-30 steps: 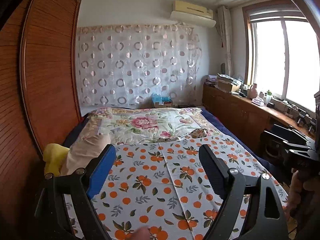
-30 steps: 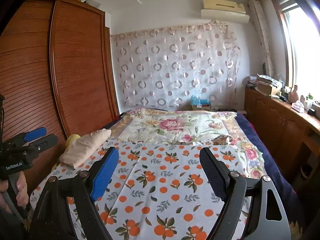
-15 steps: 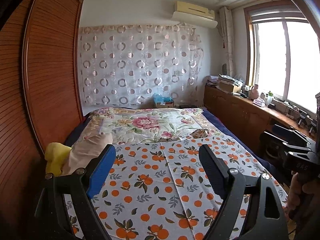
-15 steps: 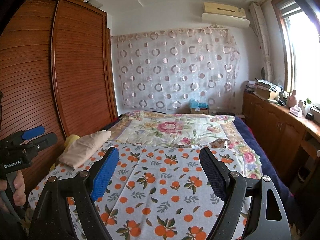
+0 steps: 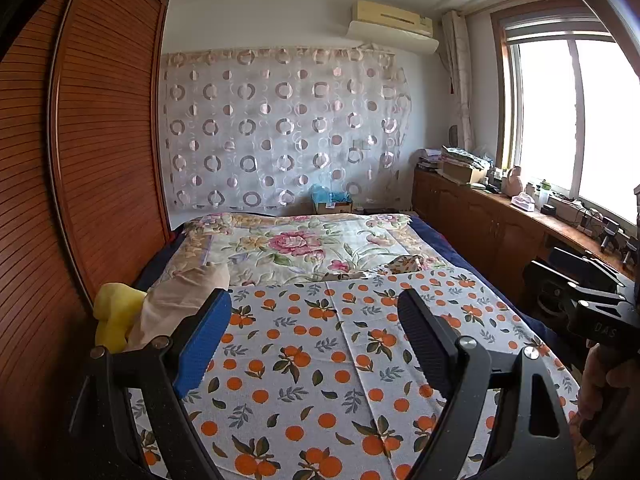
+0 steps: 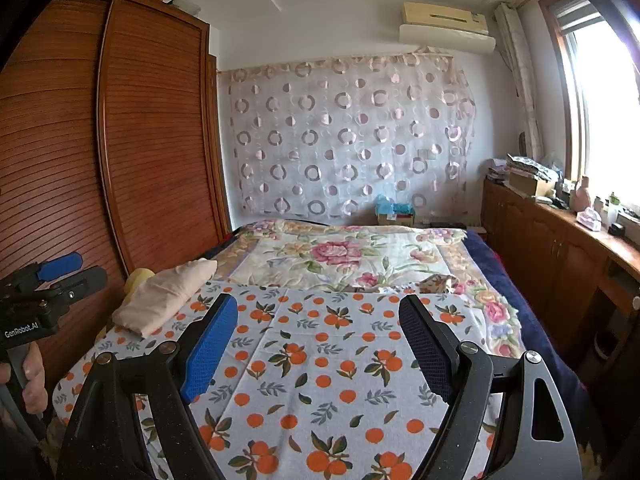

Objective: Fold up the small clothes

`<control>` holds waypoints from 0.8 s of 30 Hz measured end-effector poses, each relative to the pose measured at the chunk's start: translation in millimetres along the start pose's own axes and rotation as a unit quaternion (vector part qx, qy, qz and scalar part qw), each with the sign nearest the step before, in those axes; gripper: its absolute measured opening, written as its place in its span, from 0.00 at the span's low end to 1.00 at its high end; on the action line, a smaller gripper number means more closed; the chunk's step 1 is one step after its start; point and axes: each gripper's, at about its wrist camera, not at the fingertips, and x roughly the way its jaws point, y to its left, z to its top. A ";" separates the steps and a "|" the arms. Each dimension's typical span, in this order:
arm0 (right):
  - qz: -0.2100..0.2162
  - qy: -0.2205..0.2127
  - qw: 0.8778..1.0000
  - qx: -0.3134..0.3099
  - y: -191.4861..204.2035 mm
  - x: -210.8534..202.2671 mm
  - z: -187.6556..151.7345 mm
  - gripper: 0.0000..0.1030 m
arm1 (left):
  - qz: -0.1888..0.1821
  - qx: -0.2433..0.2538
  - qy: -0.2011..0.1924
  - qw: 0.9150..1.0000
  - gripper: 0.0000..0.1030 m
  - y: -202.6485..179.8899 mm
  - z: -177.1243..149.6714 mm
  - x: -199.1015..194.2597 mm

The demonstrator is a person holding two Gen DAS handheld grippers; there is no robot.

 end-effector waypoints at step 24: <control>0.000 0.001 1.000 -0.001 -2.7 1.8 -3.0 0.82 | 0.004 0.001 -0.003 1.000 0.83 7.6 -2.5 0.1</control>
